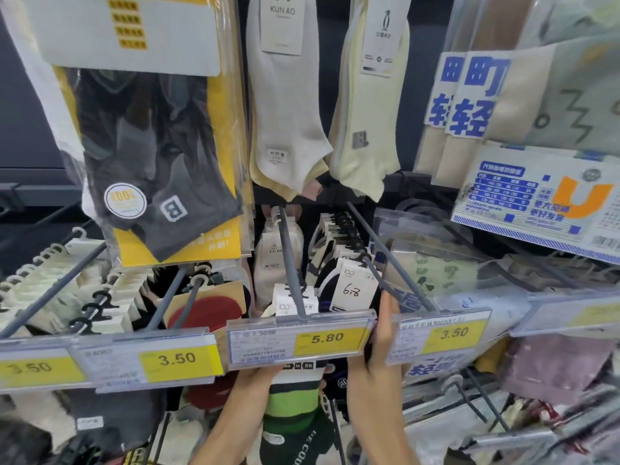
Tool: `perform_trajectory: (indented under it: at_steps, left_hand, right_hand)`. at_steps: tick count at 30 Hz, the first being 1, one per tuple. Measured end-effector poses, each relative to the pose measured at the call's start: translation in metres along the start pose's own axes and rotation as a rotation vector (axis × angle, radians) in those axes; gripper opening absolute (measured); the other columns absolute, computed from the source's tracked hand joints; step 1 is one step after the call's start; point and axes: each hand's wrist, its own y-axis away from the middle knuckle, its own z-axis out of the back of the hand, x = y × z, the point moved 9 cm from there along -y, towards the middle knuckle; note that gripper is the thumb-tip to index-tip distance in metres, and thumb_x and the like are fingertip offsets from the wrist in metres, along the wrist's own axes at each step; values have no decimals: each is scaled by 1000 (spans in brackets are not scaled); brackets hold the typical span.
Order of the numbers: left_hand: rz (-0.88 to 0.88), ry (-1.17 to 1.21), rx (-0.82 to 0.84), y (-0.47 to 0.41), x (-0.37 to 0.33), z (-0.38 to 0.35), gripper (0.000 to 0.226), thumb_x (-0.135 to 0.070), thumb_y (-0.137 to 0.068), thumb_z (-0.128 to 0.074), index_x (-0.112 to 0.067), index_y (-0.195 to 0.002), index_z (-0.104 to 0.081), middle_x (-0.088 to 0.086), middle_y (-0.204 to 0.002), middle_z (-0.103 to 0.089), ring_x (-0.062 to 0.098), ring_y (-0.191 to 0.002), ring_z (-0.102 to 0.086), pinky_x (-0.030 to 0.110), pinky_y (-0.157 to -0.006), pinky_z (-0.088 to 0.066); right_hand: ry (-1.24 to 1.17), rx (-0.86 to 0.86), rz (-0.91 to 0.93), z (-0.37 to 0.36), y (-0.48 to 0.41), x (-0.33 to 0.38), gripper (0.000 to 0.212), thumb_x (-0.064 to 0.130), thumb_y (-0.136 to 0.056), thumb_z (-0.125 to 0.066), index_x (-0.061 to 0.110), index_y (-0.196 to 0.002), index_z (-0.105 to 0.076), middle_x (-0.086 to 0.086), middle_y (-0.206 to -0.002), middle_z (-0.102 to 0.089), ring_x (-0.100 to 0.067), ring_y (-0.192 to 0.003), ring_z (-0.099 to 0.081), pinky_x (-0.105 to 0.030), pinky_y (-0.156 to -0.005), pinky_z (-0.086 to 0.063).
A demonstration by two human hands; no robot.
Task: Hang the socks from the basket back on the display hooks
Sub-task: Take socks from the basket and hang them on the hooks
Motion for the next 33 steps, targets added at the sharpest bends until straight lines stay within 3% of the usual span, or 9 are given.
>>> perform_trajectory:
  at_steps: [2, 4, 6, 9, 13, 18, 24, 28, 33]
  left_hand:
    - [-73, -35, -2, 1, -12, -5, 59, -60, -48, -83, -49, -105, -73, -14, -116, -74, 20, -121, -62, 52, -111, -40]
    - [-101, -69, 25, 0, -10, -10, 51, -57, -50, -79, -55, -100, -71, -21, -112, -74, 11, -115, -64, 41, -106, -44]
    - [-120, -99, 54, 2, -11, -16, 49, -58, -52, -78, -58, -100, -69, -25, -109, -73, -1, -108, -66, 20, -91, -49]
    - [-126, -136, 105, 10, -17, -28, 57, -61, -58, -81, -46, -112, -68, -29, -112, -70, -12, -105, -63, 10, -81, -47]
    - [-37, -32, 66, 12, -11, -23, 48, -69, -62, -76, -56, -107, -69, -27, -117, -70, -3, -110, -65, 29, -95, -50]
    - [-51, -55, 10, 6, -9, -17, 46, -58, -55, -79, -58, -100, -70, -15, -115, -74, 16, -114, -68, 50, -103, -50]
    - [-104, -108, 16, 5, -19, -17, 60, -41, -62, -78, -26, -119, -70, -3, -117, -75, 21, -109, -70, 56, -102, -50]
    - [-131, -104, -54, 4, -19, -11, 53, -36, -62, -80, -29, -114, -71, -4, -113, -76, 23, -110, -69, 56, -102, -48]
    - [-195, -123, -89, 7, -24, -15, 48, -47, -64, -78, -34, -109, -72, -7, -112, -76, 15, -107, -70, 48, -97, -52]
  right_hand:
    - [45, 5, 123, -1, 11, 6, 63, 34, -98, -56, 33, -152, -24, 25, -161, -16, 7, -148, -7, -29, -122, -15]
    - [-15, 37, 122, -4, 22, 2, 59, 42, -91, -63, 30, -146, -44, 17, -154, -39, -5, -146, -31, -37, -117, -31]
    - [-149, 98, 22, -10, 21, -5, 53, 45, -78, -71, 42, -129, -57, 15, -131, -63, -6, -123, -58, -31, -101, -48]
    - [-181, 183, -30, -13, 15, -7, 39, 19, -82, -80, 47, -105, -68, 11, -99, -76, -5, -87, -71, -14, -73, -52]
    - [-251, 124, -103, -3, 7, -22, 21, 2, -88, -70, 19, -100, -71, 3, -96, -78, -10, -92, -73, -20, -79, -54]
    - [-327, 64, -80, 3, 6, -21, 28, 1, -88, -68, 26, -101, -70, 6, -103, -77, -6, -98, -71, -11, -79, -51]
    - [-285, 96, -34, 5, 3, -10, 32, 10, -86, -72, 39, -100, -72, 7, -101, -77, -6, -98, -71, -12, -80, -52]
    - [-326, 131, -41, 4, 3, -7, 27, 35, -75, -70, 35, -101, -75, 7, -104, -77, -7, -101, -70, -12, -82, -51]
    - [-416, 148, -46, 2, 4, -10, 28, 24, -77, -71, 32, -103, -76, 3, -104, -78, -9, -99, -72, -13, -77, -54]
